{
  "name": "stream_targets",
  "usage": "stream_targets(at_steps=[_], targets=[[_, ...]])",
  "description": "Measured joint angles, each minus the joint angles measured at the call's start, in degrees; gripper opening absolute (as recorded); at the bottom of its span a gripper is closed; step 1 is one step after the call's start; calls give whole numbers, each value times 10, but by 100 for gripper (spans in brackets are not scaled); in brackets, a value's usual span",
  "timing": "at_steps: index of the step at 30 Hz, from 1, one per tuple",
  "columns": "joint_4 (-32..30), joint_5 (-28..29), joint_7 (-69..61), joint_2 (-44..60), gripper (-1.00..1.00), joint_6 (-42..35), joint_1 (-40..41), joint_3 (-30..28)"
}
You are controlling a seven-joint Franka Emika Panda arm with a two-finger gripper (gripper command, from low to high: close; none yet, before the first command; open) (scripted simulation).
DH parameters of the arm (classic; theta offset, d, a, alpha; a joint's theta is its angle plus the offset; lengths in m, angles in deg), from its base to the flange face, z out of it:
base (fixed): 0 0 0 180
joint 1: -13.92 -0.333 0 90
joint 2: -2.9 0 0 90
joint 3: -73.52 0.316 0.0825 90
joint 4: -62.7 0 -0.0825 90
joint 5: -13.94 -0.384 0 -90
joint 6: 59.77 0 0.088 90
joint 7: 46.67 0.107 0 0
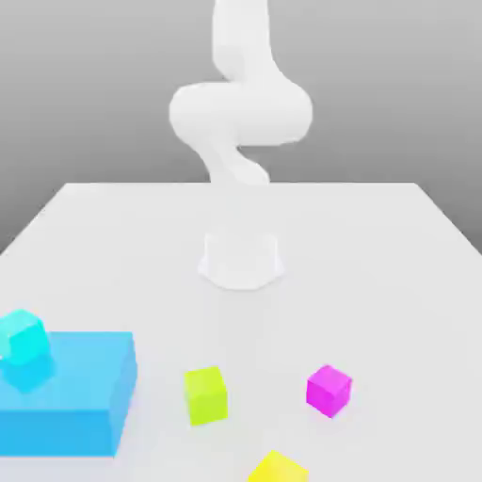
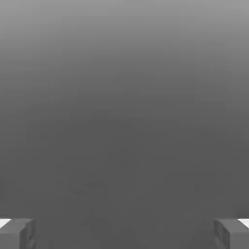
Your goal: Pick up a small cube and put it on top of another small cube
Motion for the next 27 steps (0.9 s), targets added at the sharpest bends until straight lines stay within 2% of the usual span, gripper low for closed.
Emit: stream_targets(at_steps=[20,27], targets=[[-228,7,-215,422,0,265,-123,41],[-222,39,-206,567,0,376,-144,20]])
